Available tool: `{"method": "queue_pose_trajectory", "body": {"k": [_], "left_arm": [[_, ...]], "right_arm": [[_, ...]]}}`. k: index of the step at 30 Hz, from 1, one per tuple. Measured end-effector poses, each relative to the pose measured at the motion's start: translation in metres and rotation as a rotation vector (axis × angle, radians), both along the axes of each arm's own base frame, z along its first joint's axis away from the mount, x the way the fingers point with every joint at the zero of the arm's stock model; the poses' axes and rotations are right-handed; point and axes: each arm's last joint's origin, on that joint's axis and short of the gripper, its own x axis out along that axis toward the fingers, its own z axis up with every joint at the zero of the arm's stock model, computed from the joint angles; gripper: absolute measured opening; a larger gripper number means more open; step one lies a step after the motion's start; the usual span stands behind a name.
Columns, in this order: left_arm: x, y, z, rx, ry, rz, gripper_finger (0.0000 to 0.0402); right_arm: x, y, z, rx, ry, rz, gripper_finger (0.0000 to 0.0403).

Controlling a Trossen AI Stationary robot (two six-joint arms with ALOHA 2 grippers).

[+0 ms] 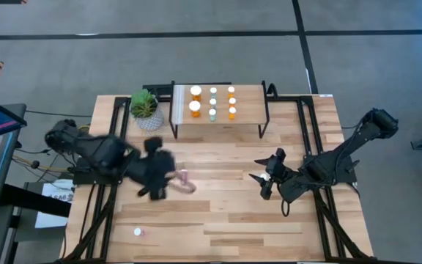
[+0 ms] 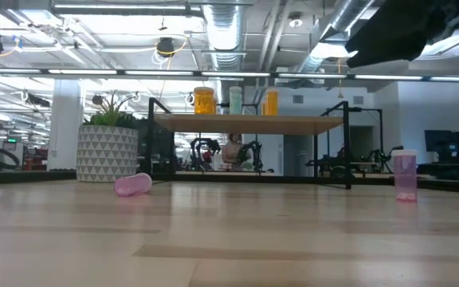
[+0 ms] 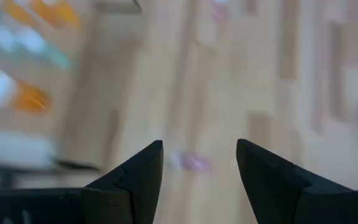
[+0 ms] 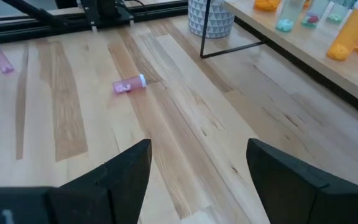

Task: Pick and place medicine bottles onto shelf by color
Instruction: Put the pink pill bottle on the shelf

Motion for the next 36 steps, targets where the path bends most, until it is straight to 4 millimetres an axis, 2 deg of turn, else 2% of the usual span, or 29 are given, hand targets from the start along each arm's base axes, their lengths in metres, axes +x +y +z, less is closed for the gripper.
{"method": "queue_pose_trajectory", "body": {"k": [4, 7, 12, 15, 20, 25, 31, 36], "left_arm": [[-0.032, -0.025, -0.029, -0.157, 0.127, -0.029, 0.0192], [-0.051, -0.046, -0.052, -0.193, 0.213, -0.038, 0.0192], [-0.072, -0.079, -0.093, -0.159, 0.32, -0.095, 0.0192], [-0.08, -0.097, -0.112, -0.211, 0.374, -0.105, 0.0192], [-0.085, -0.122, -0.128, -0.258, 0.387, -0.115, 0.0192], [-0.087, -0.142, -0.15, -0.197, 0.437, -0.14, 0.0192], [-0.081, -0.157, -0.178, -0.148, 0.512, -0.133, 0.021], [-0.076, -0.164, -0.19, -0.141, 0.528, -0.153, 0.0237]], "right_arm": [[0.001, -0.002, 0.0, 0.002, -0.003, -0.009, 0.0286], [0.002, -0.004, 0.001, 0.003, -0.005, -0.018, 0.0286], [0.003, -0.007, 0.001, 0.004, -0.007, -0.034, 0.0286], [0.004, -0.006, 0.002, 0.01, -0.017, -0.034, 0.0286], [0.004, -0.006, 0.002, 0.01, -0.017, -0.033, 0.0286], [0.004, -0.006, 0.002, 0.01, -0.017, -0.031, 0.0286], [0.004, -0.006, 0.002, 0.009, -0.017, -0.031, 0.0286], [0.004, -0.006, 0.002, 0.01, -0.016, -0.031, 0.0286]]}}
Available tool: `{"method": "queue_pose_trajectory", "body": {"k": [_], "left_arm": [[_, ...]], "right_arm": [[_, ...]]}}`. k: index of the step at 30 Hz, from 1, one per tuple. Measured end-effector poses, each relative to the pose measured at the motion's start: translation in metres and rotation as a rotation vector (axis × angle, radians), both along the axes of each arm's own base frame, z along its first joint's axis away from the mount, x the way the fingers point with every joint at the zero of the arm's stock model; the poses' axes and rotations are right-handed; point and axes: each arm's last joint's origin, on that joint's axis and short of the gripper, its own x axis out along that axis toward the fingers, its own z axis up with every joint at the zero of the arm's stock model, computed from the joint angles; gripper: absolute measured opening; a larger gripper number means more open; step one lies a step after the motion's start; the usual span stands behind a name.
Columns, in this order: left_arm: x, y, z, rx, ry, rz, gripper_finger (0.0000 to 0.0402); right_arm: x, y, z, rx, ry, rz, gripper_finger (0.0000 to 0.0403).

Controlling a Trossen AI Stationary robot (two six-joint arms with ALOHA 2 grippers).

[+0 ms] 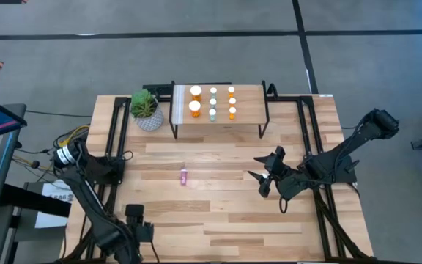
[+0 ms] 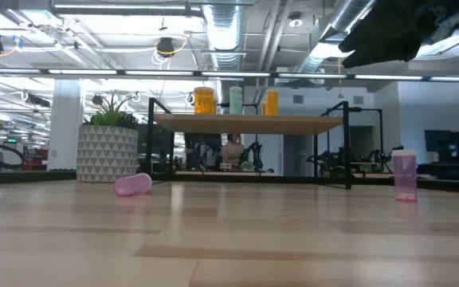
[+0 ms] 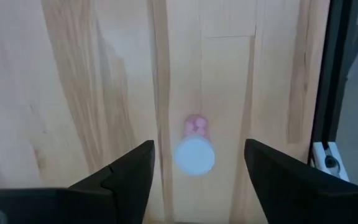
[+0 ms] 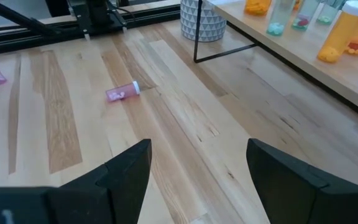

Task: Pick and place medicine bottles onto shelf by color
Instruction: Put the pink pill bottle on the shelf

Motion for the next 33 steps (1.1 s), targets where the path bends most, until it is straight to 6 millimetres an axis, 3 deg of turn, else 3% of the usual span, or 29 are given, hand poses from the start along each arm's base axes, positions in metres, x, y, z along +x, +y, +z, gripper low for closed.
{"method": "queue_pose_trajectory", "body": {"k": [9, 21, 33], "left_arm": [[-0.006, -0.001, -0.004, -0.006, -0.017, 0.0, 0.0242], [-0.027, 0.023, -0.017, -0.136, -0.069, 0.1, 0.0233], [-0.028, 0.025, -0.031, -0.159, -0.08, 0.092, 0.0233]], "right_arm": [[0.0, 0.0, 0.0, 0.0, 0.0, 0.0, 0.0286], [0.0, 0.0, 0.0, -0.002, 0.001, 0.001, 0.0286], [0.0, 0.0, 0.0, -0.001, 0.001, 0.001, 0.0286]]}}
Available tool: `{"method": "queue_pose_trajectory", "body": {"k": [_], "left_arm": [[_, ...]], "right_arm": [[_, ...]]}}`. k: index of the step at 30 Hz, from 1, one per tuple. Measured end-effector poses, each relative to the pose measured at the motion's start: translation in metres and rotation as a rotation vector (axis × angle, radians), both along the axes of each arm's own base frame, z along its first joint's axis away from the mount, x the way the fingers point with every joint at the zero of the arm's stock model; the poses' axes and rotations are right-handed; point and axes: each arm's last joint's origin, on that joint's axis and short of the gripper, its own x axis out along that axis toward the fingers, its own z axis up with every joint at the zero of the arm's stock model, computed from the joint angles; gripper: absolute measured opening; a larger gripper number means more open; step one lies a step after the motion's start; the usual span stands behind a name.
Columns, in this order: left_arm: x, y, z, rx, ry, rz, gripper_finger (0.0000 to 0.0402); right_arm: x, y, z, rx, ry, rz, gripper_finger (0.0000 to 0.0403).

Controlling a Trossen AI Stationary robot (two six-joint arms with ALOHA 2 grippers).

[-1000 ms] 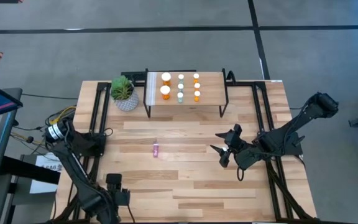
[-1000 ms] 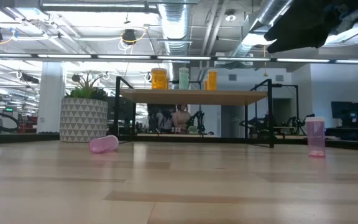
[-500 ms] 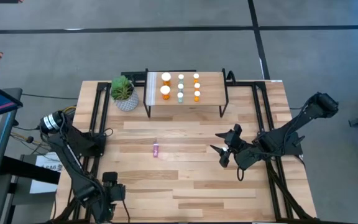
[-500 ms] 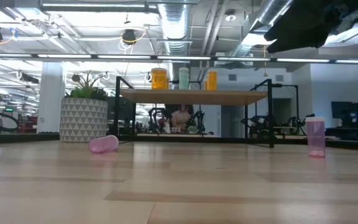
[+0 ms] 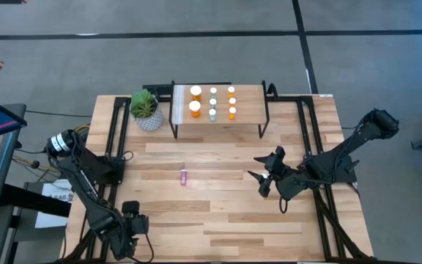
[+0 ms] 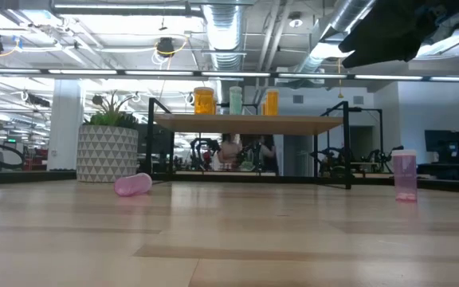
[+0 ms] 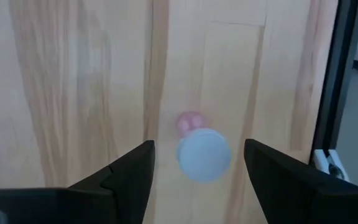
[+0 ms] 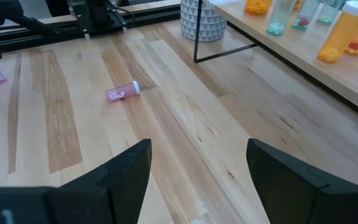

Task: Pick and place medicine bottles onto shelf by color
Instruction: Put the pink pill bottle on the shelf

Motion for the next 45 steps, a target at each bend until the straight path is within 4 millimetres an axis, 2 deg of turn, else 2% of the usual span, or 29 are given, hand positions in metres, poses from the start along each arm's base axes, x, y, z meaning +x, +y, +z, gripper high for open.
{"method": "queue_pose_trajectory", "body": {"k": [6, 15, 18, 22, 26, 30, 41, 45], "left_arm": [[0.0, 0.0, -0.001, 0.012, -0.014, -0.021, 0.0217], [0.004, 0.003, -0.001, 0.015, -0.008, -0.044, 0.0106], [0.006, 0.004, -0.001, -0.002, 0.015, -0.037, 0.0082], [0.011, 0.01, 0.006, -0.034, 0.029, -0.02, 0.0084], [0.025, 0.02, 0.032, -0.04, -0.106, -0.071, 0.0103], [0.049, 0.048, 0.066, 0.023, -0.277, -0.108, 0.0105], [0.114, 0.17, 0.173, 0.137, -0.55, -0.05, 0.0099], [0.129, 0.201, 0.199, 0.148, -0.594, -0.055, 0.0101]], "right_arm": [[0.0, 0.0, 0.0, 0.0, 0.0, 0.0, 0.0286], [0.0, 0.0, 0.0, 0.001, 0.0, 0.0, 0.0286], [0.0, 0.0, 0.0, 0.001, 0.0, 0.0, 0.0286], [0.0, 0.0, 0.0, 0.001, 0.0, -0.001, 0.0286], [0.0, 0.0, 0.0, 0.0, 0.0, -0.002, 0.0286], [0.002, -0.002, 0.001, 0.006, -0.011, -0.012, 0.0286], [0.005, -0.002, 0.004, 0.0, -0.038, -0.007, 0.0286], [0.009, -0.008, 0.005, 0.028, -0.057, -0.039, 0.0286]]}}
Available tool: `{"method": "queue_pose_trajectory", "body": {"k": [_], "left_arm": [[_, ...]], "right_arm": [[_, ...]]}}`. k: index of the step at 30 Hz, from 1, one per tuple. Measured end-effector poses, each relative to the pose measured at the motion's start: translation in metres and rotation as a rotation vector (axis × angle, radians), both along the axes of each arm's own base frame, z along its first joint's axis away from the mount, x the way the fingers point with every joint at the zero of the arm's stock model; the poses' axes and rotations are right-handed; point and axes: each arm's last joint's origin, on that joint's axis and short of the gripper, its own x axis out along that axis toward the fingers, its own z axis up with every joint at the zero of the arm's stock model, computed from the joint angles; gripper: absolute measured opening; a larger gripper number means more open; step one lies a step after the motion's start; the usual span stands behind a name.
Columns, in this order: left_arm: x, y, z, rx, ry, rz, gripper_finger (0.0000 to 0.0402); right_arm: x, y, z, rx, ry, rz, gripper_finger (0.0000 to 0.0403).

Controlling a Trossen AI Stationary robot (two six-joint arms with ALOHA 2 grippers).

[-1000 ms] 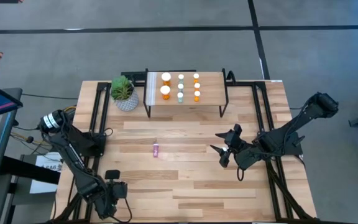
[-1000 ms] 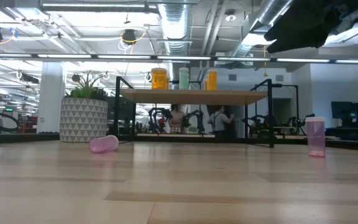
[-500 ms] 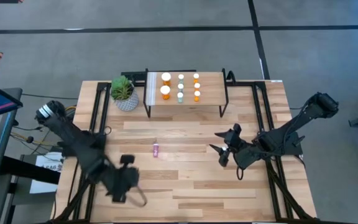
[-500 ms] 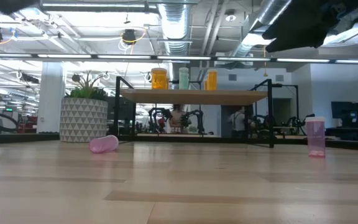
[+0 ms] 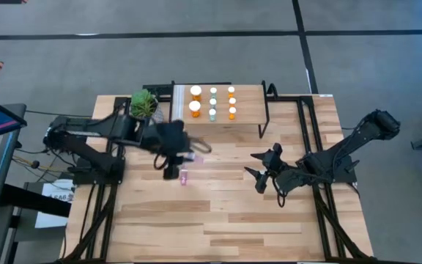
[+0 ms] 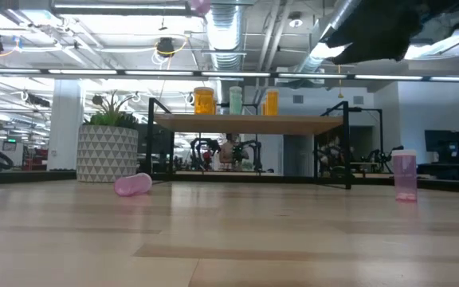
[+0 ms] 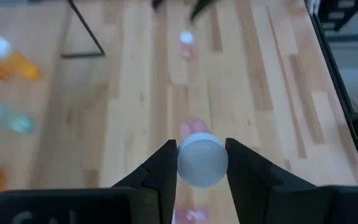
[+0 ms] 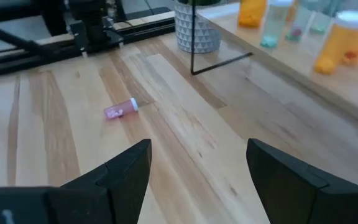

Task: Pick and place medicine bottles onto shelf by color
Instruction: Put the pink pill bottle on the shelf

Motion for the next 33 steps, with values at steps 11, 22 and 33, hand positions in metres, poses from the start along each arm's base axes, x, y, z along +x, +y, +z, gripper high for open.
{"method": "queue_pose_trajectory", "body": {"k": [11, 22, 33], "left_arm": [[0.043, 0.02, -0.011, 0.036, 0.132, -0.006, 0.0101], [0.053, 0.019, -0.021, 0.049, 0.163, -0.023, 0.0102], [0.051, 0.014, -0.019, 0.047, 0.156, -0.036, 0.0102]], "right_arm": [[0.028, -0.007, 0.04, -0.235, -0.245, 0.24, 0.0286], [0.088, -0.014, 0.022, -0.278, -0.159, 0.308, 0.0286], [0.142, -0.024, 0.027, -0.267, -0.058, 0.262, 0.0286]]}}
